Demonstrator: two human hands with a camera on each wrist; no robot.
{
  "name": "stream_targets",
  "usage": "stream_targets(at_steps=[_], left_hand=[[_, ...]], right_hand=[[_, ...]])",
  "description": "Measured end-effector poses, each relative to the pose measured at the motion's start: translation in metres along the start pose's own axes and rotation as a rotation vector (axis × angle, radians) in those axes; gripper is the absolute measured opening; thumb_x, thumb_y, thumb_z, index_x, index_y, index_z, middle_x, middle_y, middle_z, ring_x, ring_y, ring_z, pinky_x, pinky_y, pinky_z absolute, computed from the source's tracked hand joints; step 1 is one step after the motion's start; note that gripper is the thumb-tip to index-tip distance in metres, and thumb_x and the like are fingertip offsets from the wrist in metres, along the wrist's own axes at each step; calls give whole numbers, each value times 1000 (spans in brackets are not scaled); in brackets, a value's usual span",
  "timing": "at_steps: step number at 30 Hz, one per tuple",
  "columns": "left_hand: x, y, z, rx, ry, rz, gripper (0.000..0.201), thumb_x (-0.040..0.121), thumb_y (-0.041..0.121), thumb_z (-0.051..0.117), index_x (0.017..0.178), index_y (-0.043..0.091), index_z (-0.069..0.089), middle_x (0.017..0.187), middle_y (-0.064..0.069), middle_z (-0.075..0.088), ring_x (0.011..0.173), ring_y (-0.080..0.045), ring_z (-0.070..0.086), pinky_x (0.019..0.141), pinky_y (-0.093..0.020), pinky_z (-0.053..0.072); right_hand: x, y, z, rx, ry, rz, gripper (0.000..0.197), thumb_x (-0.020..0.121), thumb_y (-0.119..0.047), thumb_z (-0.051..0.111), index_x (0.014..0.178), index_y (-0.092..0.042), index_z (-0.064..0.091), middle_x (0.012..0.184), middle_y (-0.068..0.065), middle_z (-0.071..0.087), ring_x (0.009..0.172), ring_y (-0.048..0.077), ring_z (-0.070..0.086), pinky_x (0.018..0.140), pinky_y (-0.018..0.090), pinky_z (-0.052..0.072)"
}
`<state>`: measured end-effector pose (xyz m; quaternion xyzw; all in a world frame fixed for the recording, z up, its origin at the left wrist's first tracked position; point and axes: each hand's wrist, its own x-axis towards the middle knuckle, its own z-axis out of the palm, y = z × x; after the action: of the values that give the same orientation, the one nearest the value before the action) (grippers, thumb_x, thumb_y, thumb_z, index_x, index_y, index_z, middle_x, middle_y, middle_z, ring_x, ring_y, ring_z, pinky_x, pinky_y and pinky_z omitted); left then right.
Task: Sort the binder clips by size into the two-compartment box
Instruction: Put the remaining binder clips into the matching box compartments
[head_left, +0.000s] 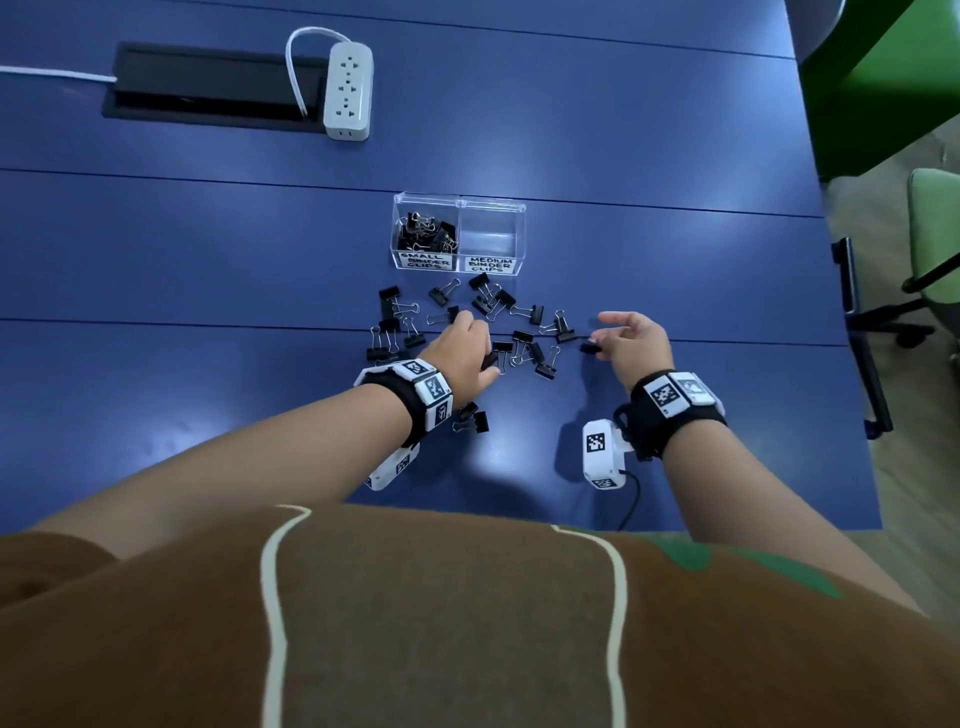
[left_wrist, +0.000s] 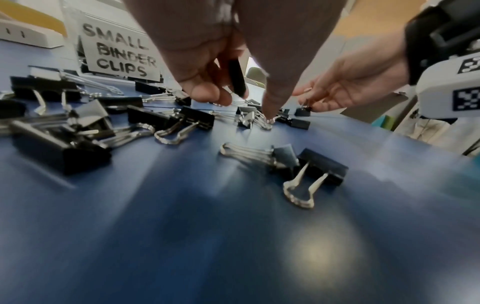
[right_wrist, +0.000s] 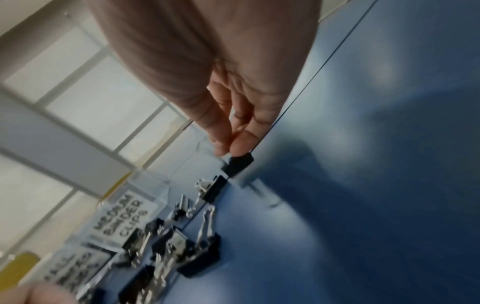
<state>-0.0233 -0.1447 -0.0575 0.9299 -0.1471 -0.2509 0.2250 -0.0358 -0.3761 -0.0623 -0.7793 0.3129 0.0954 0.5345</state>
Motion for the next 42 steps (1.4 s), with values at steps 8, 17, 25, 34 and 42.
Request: stream_targets(at_steps=[8, 17, 25, 34, 42], left_hand=[[2, -2, 9, 70, -7, -32, 32, 88, 23, 63, 110, 6, 48, 115, -13, 43, 92, -32, 55, 80, -46, 52], [2, 1, 3, 119, 0, -9, 19, 87, 9, 50, 104, 0, 49, 108, -17, 44, 77, -30, 48, 72, -45, 52], [0, -8, -5, 69, 43, 16, 18, 89, 8, 45, 104, 0, 50, 108, -16, 45, 89, -33, 53, 80, -48, 49], [-10, -19, -20, -100, 84, -90, 25, 97, 10, 37, 112, -3, 52, 118, -19, 49, 89, -21, 41, 89, -41, 45], [-18, -45, -27, -296, 144, -192, 18, 94, 15, 38, 98, 5, 52, 111, -13, 54, 95, -29, 53, 91, -38, 45]], right_hand=[[1, -10, 37, -435, -29, -106, 44, 79, -30, 72, 115, -10, 55, 113, 4, 48, 97, 18, 52, 90, 28, 42], [-7, -17, 41, -308, -67, -95, 11, 83, -20, 57, 89, -14, 64, 90, 6, 69, 79, 26, 68, 73, 33, 55], [6, -29, 29, -584, -108, -64, 25, 86, -15, 44, 87, -3, 66, 84, 12, 66, 78, 30, 58, 69, 30, 48], [7, -33, 54, -775, -228, -288, 20, 81, -20, 69, 98, -12, 61, 94, 2, 51, 83, 21, 49, 75, 29, 43], [-6, -51, 73, -674, -368, -358, 12, 79, -14, 65, 74, -14, 54, 72, 0, 59, 64, 16, 52, 63, 28, 49]])
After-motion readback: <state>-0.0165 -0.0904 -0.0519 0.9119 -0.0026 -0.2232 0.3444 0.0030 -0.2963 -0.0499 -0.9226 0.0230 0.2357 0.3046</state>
